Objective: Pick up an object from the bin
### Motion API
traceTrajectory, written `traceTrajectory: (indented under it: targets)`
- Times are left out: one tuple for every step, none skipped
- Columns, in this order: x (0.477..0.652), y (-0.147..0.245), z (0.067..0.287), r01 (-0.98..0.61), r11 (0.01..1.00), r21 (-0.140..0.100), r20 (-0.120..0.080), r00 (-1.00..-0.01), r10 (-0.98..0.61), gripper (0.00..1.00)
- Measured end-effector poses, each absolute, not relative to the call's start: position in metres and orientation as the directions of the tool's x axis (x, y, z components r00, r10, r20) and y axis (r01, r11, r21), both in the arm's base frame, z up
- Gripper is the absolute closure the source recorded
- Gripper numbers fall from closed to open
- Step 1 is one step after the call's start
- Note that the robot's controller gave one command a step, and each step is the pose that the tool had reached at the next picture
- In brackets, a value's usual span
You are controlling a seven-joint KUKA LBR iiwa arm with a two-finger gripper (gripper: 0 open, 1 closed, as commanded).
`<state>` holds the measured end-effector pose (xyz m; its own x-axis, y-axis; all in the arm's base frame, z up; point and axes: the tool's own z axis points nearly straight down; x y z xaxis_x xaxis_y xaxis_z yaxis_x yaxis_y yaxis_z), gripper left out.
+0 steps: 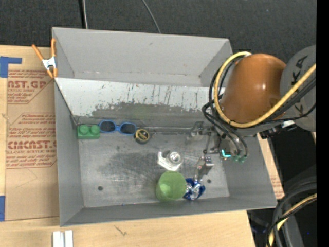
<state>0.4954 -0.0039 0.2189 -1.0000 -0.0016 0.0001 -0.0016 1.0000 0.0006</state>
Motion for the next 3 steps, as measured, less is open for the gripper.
traceTrajectory:
  targets:
    - [0.545,0.009,0.090,-0.240,0.971,-0.002,-0.009,-0.971,-0.240,0.00]
    - [0.592,-0.008,0.101,-0.202,0.979,-0.002,-0.007,-0.979,-0.202,0.00]
    - [0.539,-0.004,0.100,-0.299,0.954,0.001,0.001,-0.954,-0.299,0.00]
